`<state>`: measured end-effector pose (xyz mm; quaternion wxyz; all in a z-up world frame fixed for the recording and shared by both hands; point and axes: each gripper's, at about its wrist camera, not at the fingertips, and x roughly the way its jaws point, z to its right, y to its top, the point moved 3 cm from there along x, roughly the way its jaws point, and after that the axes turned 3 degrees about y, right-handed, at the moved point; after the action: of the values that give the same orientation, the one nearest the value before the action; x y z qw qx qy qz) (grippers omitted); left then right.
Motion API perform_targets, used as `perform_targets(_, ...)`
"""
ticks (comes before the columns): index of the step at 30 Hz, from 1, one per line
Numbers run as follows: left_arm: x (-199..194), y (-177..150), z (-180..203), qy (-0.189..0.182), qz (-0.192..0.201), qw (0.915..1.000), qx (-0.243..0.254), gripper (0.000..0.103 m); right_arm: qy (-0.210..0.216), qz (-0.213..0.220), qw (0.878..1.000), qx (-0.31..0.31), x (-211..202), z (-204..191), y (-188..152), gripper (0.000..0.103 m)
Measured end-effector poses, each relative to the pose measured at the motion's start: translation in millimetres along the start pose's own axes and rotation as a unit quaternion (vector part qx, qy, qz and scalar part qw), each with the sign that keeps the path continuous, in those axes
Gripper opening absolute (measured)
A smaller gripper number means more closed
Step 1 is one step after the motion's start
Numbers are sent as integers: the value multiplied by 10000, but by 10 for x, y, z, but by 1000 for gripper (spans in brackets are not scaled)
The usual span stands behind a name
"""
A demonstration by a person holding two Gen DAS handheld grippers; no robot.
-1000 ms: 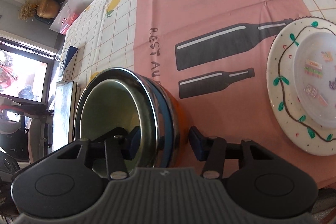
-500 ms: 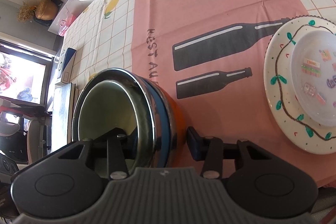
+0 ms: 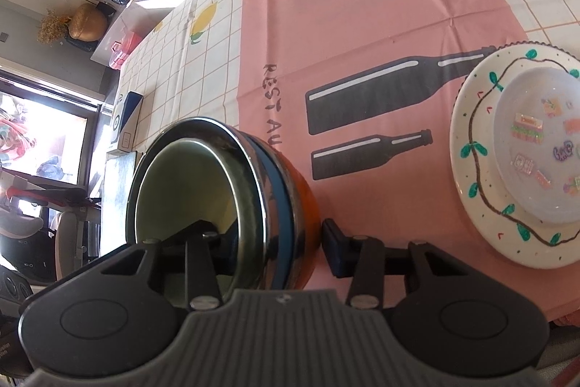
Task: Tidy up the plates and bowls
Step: 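Carry the bowl stack with both grippers onto the plate stack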
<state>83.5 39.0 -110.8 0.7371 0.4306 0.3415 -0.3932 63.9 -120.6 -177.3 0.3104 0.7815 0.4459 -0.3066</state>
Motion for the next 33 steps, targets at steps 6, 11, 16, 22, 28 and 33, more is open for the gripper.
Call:
perform_targets(6, -77, -11, 402, -105, 100, 9994, 304, 49, 107, 244, 9996, 34, -332, 98, 83, 44)
perform_targets(11, -56, -48, 836, -262, 95, 9980, 565, 49, 133, 507, 9985, 143, -712, 316, 187, 44)
perform_targets(16, 62, -121, 1268, -461, -11, 9960, 771, 49, 35, 681, 9973, 264, -1084, 566, 299, 44)
perform_targets(22, 345, -263, 1609, -702, -301, 9937, 823, 49, -240, 877, 9950, 417, -1389, 923, 405, 44)
perform_targets(28, 553, -389, 1746, -654, -494, 9932, 829, 49, -339, 792, 9942, 641, -1449, 1279, 444, 44)
perform_targets(33, 667, -430, 1770, -610, -605, 9929, 819, 49, -367, 721, 9941, 722, -1387, 1426, 478, 44)
